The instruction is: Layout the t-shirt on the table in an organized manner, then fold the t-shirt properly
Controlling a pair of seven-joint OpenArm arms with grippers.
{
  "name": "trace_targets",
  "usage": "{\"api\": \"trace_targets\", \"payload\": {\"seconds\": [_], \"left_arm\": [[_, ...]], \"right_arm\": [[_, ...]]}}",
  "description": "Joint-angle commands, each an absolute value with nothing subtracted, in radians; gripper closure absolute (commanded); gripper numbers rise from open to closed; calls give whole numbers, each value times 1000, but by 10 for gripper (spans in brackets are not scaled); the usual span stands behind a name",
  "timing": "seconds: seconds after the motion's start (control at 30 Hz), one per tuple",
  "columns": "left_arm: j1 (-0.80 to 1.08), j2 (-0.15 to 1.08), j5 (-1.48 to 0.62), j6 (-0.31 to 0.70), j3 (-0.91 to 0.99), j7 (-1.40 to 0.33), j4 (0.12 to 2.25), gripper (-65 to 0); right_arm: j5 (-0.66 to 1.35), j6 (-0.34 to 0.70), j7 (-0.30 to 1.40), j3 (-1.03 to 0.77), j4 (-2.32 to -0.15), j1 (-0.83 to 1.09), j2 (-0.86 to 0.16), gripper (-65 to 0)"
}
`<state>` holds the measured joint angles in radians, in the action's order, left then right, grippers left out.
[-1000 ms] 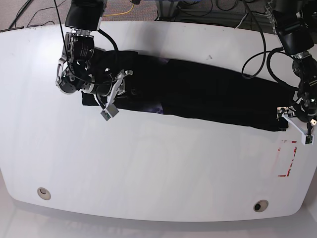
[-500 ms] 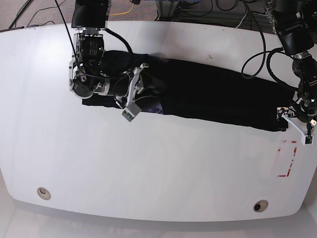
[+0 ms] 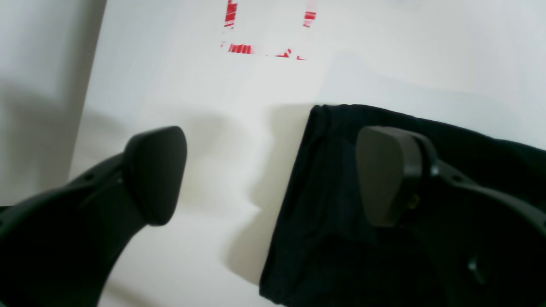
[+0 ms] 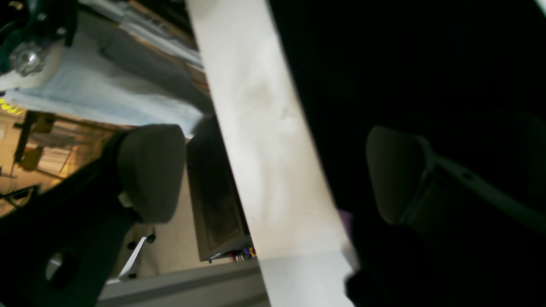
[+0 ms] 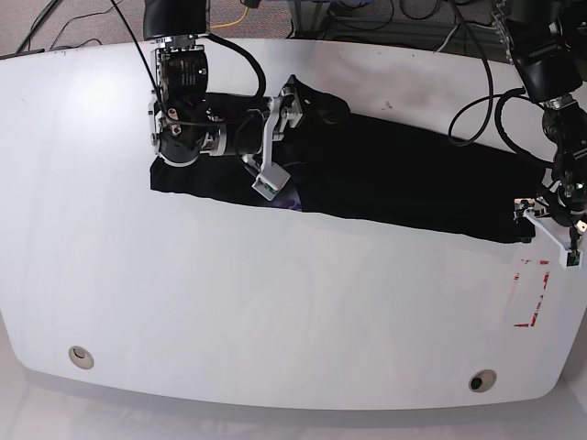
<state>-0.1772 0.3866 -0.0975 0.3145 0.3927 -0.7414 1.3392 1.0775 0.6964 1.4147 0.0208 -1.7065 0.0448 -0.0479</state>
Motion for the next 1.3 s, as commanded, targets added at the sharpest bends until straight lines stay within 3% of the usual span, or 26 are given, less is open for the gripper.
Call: {"api": "trace_targets", "payload": {"seconds": [0.0, 0.33, 0.63, 0.73, 1.0, 1.03, 1.27], "left_arm": [[-199, 406, -101, 312, 397, -722, 1357, -604], [-199, 406, -101, 312, 397, -722, 1357, -604], [-188, 397, -107, 317, 397, -722, 1437, -603], [-153, 354, -108, 343, 403, -717, 1517, -565], [-71, 286, -104, 423, 404, -638, 1693, -285], [-65, 280, -104, 424, 404, -636, 1704, -257], [-10, 271, -101, 426, 404, -633, 1725, -11]], "right_arm": [[1122, 698, 1396, 24, -1730, 28, -77, -650], [1193, 698, 1396, 25, -1847, 16, -213, -650], [1129, 698, 1357, -102, -1863, 22, -306, -634], [1073, 698, 1349, -153, -1870, 22, -306, -512], [967, 698, 1221, -157, -1870, 44, -305, -36], [952, 698, 1213, -154, -1870, 44, -303, -2], [802, 698, 1142, -116, -1870, 82, -268, -8]]}}
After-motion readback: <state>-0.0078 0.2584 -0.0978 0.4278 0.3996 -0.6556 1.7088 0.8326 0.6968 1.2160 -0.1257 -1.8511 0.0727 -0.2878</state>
